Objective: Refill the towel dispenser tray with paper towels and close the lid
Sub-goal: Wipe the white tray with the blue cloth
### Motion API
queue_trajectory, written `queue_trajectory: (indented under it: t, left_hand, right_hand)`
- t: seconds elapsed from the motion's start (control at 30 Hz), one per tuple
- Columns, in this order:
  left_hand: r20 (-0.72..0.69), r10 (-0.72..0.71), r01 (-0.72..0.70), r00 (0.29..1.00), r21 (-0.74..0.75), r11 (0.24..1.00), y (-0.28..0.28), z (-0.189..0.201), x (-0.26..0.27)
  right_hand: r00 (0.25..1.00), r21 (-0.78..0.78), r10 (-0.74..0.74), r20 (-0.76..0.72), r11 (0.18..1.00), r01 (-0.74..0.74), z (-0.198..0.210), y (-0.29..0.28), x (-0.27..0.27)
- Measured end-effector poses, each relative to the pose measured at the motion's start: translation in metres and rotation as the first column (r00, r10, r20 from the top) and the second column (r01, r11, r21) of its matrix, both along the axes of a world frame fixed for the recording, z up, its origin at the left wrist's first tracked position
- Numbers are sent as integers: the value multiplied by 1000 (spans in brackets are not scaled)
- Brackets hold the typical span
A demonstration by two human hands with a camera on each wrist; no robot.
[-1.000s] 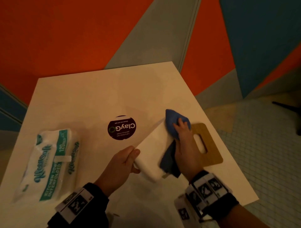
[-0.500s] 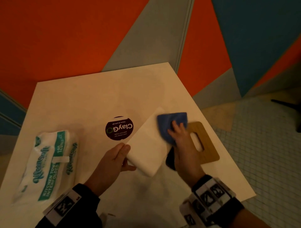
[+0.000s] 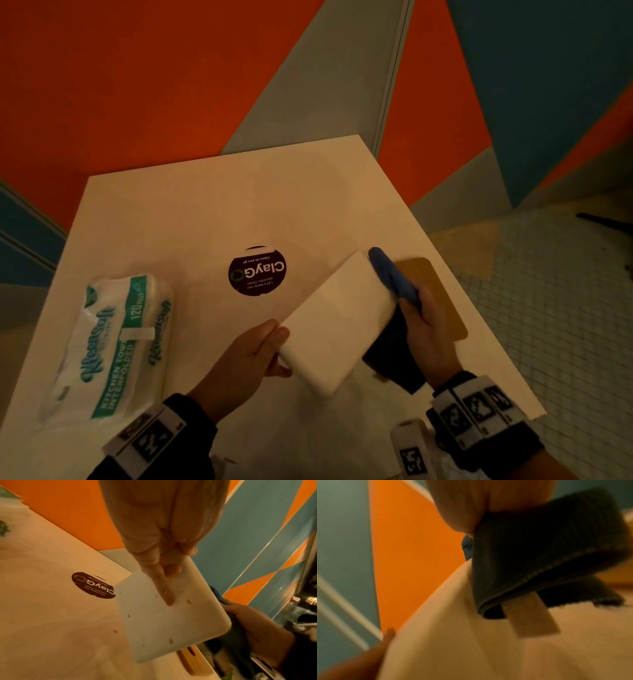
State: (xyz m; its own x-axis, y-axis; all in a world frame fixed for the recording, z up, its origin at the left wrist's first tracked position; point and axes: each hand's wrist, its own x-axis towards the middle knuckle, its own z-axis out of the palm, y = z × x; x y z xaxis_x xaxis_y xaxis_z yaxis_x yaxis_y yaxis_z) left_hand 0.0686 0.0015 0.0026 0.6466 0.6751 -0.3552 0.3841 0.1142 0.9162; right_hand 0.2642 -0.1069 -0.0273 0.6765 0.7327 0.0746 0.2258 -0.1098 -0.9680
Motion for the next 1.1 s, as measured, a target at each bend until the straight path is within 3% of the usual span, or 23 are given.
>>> queue_trajectory:
  t: [0.1,0.2,0.4,0.57,0.63,0.7,0.8,0.93,1.03,1.1]
  left_hand:
    - [-13,-60,60,998,-15,998,1,-8,-1]
    - [-60,-162,163,985,19,986,4,-15,3]
    - [-320,-266,369,909,324,871,9,-24,21]
    - [-593,-255,551,764,392,737,8,-22,32]
    - [-522,-310,520,794,321,792,3,-18,39]
    - [-339,-312,397,887,220,891,-4,-15,47]
    - [-70,-265,272,962,144,951,-7,-11,61]
    - [143,-204,186,968,130,974,-6,-1,73]
    - [192,-186,161,964,138,977,-5,-1,73]
    - [206,-211,186,956,134,973,-5,-1,69]
  right_hand:
    - [984,6,-62,-168,998,64,-4,-10,-2]
    - [971,14,-127,-202,991,133,-9,-20,-3]
    - [986,62,-133,-104,988,140,0,-33,-10]
    - [992,88,-113,49,990,108,5,-41,-12]
    - [994,97,-69,84,993,61,7,-43,-11]
    - [994,92,-11,106,996,1,9,-44,-12]
    - [979,56,45,198,997,-58,11,-44,-19]
    - [948,3,126,293,991,-132,10,-44,-26]
    - [904,-169,262,338,962,-216,11,-43,-31]
    - [802,-277,323,503,939,-204,10,-42,-35]
